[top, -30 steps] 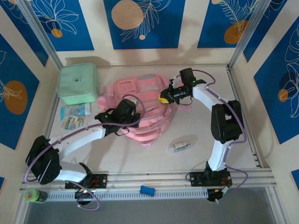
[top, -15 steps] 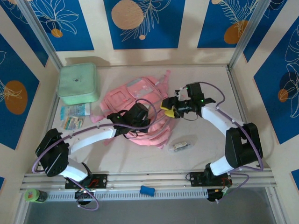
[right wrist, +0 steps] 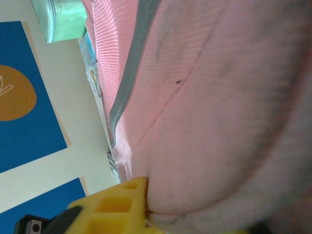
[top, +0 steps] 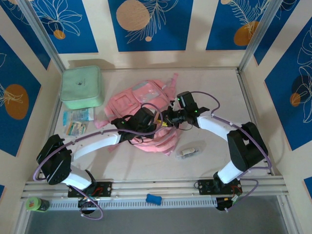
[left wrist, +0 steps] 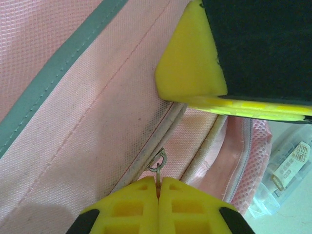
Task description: Pack the student bag
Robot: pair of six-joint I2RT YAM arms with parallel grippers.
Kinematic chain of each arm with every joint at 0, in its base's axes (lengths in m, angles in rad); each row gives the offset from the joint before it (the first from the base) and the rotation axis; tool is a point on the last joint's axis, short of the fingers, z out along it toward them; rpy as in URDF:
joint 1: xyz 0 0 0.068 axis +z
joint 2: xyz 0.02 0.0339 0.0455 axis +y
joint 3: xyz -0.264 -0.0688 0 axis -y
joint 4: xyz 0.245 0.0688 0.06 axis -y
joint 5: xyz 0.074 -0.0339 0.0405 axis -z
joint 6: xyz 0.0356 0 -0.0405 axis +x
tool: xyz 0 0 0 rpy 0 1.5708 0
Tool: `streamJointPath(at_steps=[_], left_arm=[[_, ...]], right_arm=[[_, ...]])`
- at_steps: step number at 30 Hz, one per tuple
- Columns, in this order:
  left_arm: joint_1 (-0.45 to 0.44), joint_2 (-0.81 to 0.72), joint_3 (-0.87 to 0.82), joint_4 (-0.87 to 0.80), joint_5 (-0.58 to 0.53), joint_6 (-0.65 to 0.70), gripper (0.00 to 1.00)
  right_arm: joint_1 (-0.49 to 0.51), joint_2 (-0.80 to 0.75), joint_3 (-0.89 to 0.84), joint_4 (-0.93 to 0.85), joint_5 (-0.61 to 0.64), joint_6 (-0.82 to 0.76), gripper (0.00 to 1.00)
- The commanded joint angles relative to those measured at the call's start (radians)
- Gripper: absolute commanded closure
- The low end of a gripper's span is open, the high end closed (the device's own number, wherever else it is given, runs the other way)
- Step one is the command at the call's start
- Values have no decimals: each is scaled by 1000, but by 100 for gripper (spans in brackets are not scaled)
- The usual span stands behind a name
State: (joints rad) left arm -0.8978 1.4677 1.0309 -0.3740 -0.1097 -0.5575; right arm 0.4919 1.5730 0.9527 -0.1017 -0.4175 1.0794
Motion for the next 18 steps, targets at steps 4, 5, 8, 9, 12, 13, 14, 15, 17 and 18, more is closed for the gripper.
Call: streamJointPath(at_steps=[4, 5, 8, 9, 12, 13, 14, 15, 17, 18], left_arm=[[7, -47, 5, -43, -47, 62, 100], [11, -55, 1, -62, -66, 62, 100], [41, -87, -32, -94, -79, 72, 100], [55, -104, -47, -106, -79, 69, 100], [91, -174, -107, -110, -66, 65, 100], [106, -195, -129, -105, -60, 64, 100], [131, -210, -150, -100, -44, 64, 100], [162, -216, -168, -94, -24, 66, 100], [216, -223, -193, -72, 4, 79, 100], [244, -220, -202, -59, 7, 89, 100]], right_arm=[[-17, -13, 23, -14, 67, 10, 100], [-29, -21, 24, -21, 63, 7, 100], [-65, -52, 22, -47, 60, -10, 100], [-80, -64, 15, -48, 53, -10, 100], [-127, -85, 17, -66, 5, -32, 100], [-141, -87, 28, -84, -9, -47, 100], [-156, -87, 42, -110, -22, -68, 100], [-168, -89, 55, -132, -29, -87, 100], [-181, -94, 64, -152, -39, -111, 100], [-184, -93, 66, -156, -42, -113, 100]])
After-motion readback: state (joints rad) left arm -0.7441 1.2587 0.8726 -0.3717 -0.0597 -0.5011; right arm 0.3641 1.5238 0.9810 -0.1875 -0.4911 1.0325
